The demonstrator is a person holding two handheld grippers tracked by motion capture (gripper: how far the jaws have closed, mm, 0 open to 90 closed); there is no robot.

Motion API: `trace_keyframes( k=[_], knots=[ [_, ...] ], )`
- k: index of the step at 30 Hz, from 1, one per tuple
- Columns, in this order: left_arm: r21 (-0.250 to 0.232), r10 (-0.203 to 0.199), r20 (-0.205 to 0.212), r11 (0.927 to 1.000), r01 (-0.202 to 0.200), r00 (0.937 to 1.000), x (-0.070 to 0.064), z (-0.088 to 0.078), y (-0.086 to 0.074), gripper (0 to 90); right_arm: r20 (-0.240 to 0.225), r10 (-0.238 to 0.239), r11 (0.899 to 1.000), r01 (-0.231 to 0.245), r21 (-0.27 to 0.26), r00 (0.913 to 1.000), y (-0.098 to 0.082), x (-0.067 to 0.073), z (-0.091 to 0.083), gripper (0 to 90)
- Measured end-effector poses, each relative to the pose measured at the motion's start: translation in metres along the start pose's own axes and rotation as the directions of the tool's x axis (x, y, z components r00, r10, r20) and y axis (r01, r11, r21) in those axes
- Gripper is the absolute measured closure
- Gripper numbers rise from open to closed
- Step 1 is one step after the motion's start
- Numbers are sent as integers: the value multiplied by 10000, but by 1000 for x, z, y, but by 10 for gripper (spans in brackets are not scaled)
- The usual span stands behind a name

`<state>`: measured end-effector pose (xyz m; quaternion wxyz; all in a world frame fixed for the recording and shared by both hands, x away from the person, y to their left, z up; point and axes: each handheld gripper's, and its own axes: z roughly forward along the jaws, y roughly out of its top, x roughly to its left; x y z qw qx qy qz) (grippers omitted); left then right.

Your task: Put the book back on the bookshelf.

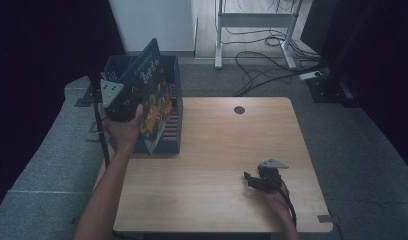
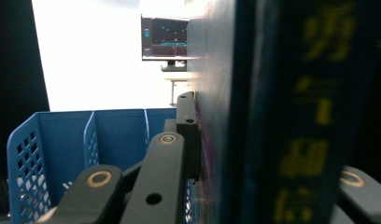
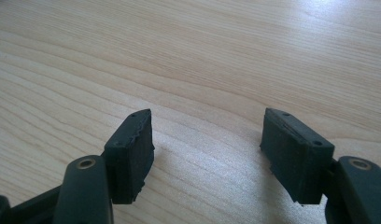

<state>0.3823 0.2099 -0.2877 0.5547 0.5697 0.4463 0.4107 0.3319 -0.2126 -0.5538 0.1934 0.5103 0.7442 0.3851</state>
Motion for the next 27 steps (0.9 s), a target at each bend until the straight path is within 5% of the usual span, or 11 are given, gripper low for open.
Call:
trace_keyframes(
  k=[16,27],
  knots=[
    [148,-193,-349,9997,199,9992,8,22,-5,817,-29,51,10000,-51,-28,10000,0,-1,0,332],
    [154,5,-422,9999,1,9991,1,38,-9,816,-40,124,9999,-124,-36,9999,-1,-1,-1,333]
  ],
)
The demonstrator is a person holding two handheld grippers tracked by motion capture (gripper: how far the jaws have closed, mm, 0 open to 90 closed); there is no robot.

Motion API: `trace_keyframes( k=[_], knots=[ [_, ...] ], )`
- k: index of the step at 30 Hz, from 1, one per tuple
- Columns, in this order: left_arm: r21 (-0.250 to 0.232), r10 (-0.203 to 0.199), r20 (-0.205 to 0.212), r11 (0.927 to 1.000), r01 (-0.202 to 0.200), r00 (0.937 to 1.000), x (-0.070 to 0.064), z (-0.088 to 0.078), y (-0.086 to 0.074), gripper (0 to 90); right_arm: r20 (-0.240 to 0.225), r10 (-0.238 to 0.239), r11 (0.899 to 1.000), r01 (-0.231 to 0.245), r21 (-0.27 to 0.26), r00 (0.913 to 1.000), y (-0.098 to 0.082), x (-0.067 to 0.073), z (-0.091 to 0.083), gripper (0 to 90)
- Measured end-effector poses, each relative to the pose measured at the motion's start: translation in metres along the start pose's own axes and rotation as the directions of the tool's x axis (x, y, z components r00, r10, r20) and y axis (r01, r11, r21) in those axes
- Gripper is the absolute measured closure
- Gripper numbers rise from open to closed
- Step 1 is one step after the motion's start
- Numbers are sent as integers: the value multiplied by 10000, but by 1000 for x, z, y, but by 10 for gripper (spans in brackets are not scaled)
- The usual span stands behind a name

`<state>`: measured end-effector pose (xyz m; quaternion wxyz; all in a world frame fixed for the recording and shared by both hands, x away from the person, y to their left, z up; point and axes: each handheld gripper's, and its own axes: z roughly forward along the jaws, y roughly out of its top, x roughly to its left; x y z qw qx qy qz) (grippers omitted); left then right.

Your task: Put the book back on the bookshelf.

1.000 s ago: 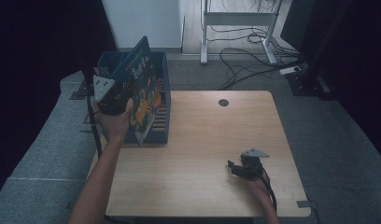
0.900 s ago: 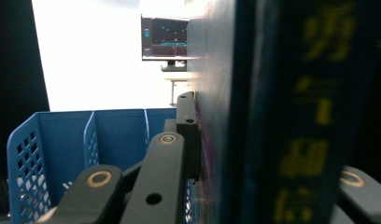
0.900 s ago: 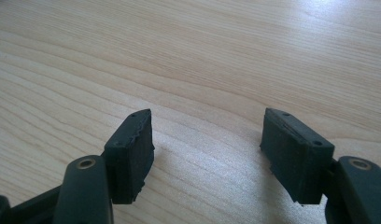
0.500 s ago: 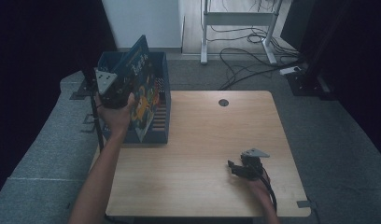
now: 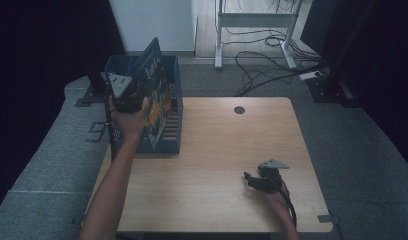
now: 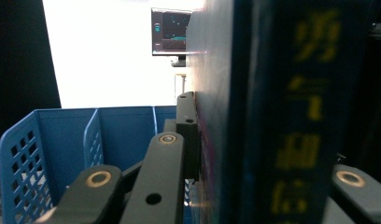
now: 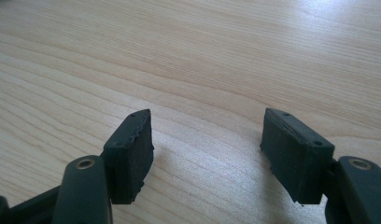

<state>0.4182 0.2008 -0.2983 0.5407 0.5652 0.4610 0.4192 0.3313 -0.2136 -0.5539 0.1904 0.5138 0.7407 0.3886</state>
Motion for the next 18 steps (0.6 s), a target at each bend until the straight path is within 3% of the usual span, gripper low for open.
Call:
trace_keyframes(
  k=[5,10,18],
  knots=[
    [20,-159,-45,9999,159,9999,-3,8,0,816,20,-12,10000,12,-14,10000,0,0,0,332],
    [-130,-127,-2,9998,127,9999,-6,16,-2,816,76,-34,10000,34,14,10000,0,2,0,330],
    [23,8,-61,10000,-8,10000,-10,28,-9,817,141,-166,9999,166,44,9998,-1,3,0,327]
  ],
)
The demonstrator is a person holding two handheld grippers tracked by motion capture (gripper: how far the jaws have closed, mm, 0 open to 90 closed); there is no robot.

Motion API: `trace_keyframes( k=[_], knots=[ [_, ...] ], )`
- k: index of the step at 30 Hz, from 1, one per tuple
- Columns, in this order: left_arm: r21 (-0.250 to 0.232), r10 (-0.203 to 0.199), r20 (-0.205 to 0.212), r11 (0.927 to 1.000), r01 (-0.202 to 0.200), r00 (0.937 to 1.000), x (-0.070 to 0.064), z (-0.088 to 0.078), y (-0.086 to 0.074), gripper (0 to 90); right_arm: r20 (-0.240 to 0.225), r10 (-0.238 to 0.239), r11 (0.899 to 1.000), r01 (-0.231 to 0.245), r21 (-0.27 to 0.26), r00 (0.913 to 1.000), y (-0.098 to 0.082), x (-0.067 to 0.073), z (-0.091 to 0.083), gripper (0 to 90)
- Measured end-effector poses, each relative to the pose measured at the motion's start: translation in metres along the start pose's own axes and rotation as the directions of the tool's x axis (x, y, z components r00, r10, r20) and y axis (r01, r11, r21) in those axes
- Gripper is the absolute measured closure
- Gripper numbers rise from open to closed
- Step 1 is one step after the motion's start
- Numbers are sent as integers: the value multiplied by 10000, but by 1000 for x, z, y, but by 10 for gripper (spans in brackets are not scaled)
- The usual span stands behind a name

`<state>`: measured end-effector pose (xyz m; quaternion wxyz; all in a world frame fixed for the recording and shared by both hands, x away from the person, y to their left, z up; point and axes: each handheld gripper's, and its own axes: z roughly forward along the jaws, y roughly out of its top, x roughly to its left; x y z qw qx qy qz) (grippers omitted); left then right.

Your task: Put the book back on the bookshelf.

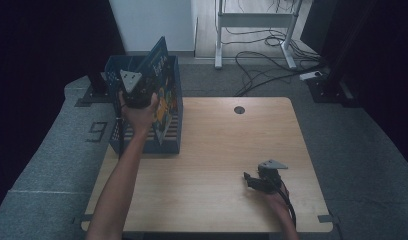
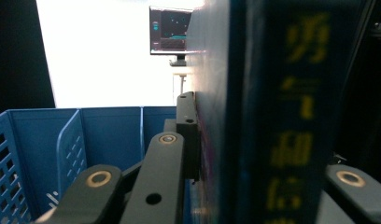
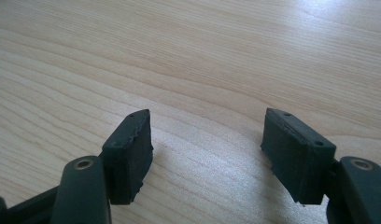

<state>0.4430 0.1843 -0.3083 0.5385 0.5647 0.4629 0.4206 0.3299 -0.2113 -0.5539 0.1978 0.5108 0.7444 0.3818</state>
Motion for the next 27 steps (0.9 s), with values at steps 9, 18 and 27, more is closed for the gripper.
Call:
trace_keyframes(
  k=[9,18,27],
  knots=[
    [-172,-127,-182,9998,124,9998,-1,14,-4,817,-10,83,10000,-83,-34,10000,0,0,0,328],
    [-408,-85,-441,9991,67,9990,-3,21,-8,817,7,61,10000,-61,-24,10000,0,0,0,329],
    [-488,-133,-463,9987,110,9988,-7,28,-17,817,113,-32,10000,32,12,9999,-1,2,0,327]
  ],
)
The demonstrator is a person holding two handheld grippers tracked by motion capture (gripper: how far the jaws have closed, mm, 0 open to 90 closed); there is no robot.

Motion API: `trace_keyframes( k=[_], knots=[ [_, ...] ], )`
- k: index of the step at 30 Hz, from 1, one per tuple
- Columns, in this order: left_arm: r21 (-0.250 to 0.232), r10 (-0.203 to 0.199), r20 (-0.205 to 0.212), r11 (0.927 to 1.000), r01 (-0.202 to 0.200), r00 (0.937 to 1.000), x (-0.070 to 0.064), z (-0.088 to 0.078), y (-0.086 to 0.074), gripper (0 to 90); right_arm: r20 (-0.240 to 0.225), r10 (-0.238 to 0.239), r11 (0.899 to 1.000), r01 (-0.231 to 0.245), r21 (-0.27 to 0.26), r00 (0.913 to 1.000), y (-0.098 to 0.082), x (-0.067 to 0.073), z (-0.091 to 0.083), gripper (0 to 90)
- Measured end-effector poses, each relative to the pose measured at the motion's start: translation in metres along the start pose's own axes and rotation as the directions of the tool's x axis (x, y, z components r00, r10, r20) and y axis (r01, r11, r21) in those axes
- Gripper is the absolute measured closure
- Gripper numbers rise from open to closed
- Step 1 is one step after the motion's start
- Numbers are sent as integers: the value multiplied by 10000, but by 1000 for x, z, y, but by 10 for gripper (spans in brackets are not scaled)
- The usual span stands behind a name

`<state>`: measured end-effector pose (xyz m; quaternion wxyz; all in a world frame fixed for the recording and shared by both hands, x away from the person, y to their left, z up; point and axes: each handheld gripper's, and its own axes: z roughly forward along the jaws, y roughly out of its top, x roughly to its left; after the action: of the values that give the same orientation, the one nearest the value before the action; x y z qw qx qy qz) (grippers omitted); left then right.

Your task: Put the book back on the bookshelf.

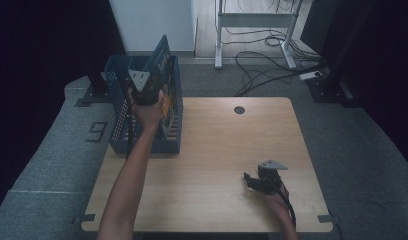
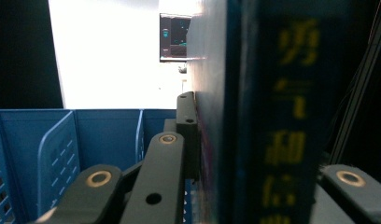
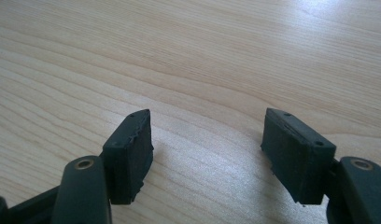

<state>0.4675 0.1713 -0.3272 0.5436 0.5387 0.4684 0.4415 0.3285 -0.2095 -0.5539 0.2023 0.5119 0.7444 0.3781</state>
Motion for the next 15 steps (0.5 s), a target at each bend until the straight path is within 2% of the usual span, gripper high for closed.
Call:
trace_keyframes(
  k=[9,15],
  knots=[
    [-141,-40,-128,9999,38,9999,1,4,-1,816,95,-110,9999,110,26,9999,0,2,0,326],
    [103,255,-158,9996,-253,9996,-6,11,-10,816,328,-310,9995,307,101,9990,0,5,1,327]
  ],
)
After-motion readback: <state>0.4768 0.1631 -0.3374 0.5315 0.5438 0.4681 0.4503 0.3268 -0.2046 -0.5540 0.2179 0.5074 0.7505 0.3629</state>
